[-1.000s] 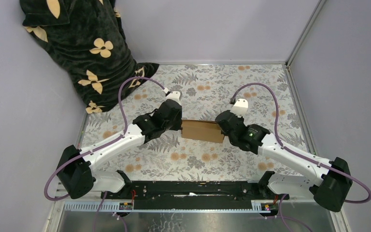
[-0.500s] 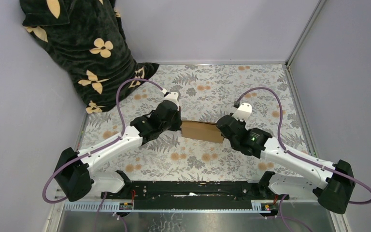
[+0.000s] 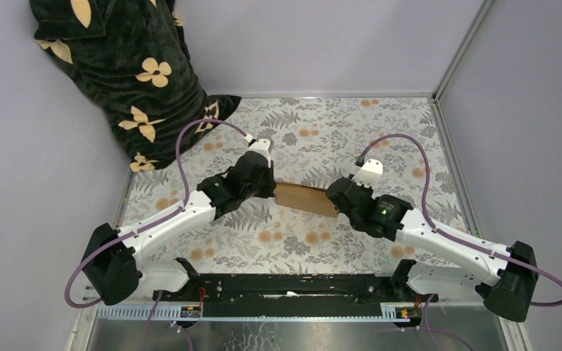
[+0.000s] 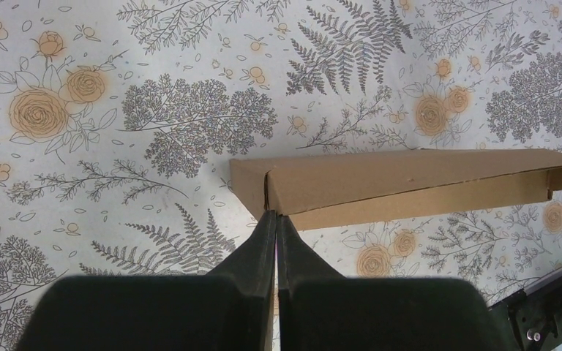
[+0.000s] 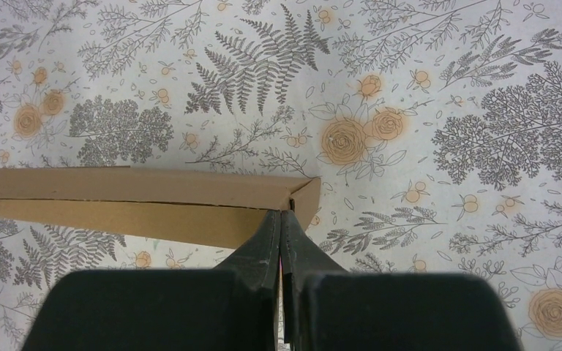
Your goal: Fold the paper box
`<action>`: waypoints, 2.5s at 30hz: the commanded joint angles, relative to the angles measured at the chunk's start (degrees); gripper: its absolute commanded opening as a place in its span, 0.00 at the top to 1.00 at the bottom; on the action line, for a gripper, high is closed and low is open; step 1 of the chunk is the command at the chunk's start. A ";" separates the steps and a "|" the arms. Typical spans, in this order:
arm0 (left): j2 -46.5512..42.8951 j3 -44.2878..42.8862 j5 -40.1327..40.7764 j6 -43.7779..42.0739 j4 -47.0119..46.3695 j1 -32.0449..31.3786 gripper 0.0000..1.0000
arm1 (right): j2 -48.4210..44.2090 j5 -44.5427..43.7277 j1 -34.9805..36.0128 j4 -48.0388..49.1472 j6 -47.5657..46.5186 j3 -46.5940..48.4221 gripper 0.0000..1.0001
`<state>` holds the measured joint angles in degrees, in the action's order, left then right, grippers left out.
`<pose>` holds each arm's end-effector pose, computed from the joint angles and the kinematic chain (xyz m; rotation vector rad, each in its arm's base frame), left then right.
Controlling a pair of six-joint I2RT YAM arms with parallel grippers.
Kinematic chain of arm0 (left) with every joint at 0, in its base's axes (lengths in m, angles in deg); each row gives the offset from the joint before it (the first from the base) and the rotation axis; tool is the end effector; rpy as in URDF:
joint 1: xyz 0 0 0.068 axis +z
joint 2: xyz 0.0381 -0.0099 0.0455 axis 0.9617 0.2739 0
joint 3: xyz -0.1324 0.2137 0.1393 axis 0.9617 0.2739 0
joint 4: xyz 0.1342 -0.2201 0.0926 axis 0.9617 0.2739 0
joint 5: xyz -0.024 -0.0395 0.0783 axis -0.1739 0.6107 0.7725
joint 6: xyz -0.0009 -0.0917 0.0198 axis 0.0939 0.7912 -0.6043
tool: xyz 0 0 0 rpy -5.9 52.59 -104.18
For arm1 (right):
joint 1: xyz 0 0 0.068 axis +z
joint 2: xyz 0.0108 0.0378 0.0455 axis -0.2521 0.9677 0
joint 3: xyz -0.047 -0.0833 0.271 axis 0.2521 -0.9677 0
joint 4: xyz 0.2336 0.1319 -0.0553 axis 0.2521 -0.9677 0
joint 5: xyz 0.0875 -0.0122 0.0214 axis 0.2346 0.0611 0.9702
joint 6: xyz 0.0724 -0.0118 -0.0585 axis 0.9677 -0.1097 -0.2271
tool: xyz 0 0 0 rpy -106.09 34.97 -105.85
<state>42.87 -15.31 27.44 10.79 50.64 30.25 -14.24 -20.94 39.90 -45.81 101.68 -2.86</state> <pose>0.2429 -0.2139 0.2486 0.1955 2.2770 -0.5001 0.1880 0.1670 0.2540 0.2751 2.1542 0.1741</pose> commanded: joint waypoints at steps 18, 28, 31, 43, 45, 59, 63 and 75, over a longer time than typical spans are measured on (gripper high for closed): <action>5.49 -0.32 -7.92 -4.63 -3.54 6.66 0.97 | 6.58 -2.39 1.13 -28.29 3.70 3.45 1.00; 5.93 -0.33 -9.12 -4.56 -3.94 6.94 0.97 | 5.28 -1.64 1.49 -27.63 2.91 2.97 1.00; 6.06 -0.37 -9.29 -4.49 -3.99 6.94 0.97 | 3.82 -1.43 1.49 -27.25 2.73 2.66 1.00; 6.46 -0.76 -9.04 -4.67 -3.46 6.94 0.97 | 1.15 -1.32 1.49 -26.80 2.41 2.35 1.00; 6.45 -0.74 -8.95 -4.75 -3.41 6.94 0.97 | 1.60 -1.54 1.48 -26.63 2.34 2.40 1.00; 6.83 -0.82 -9.09 -4.71 -3.67 6.94 0.97 | 7.26 -1.52 1.57 -26.28 1.85 2.63 1.00; 7.06 -0.84 -9.30 -4.60 -3.74 6.99 0.97 | 7.07 -1.93 1.57 -26.19 1.57 3.66 1.00; 6.46 -0.95 -9.30 -4.09 -3.62 6.95 0.97 | 14.50 -5.34 1.57 -24.47 -8.15 19.58 1.00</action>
<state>49.49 -16.34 17.67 7.27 47.32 37.02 -3.33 -22.71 41.28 -69.88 97.55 7.48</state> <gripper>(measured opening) 0.033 0.011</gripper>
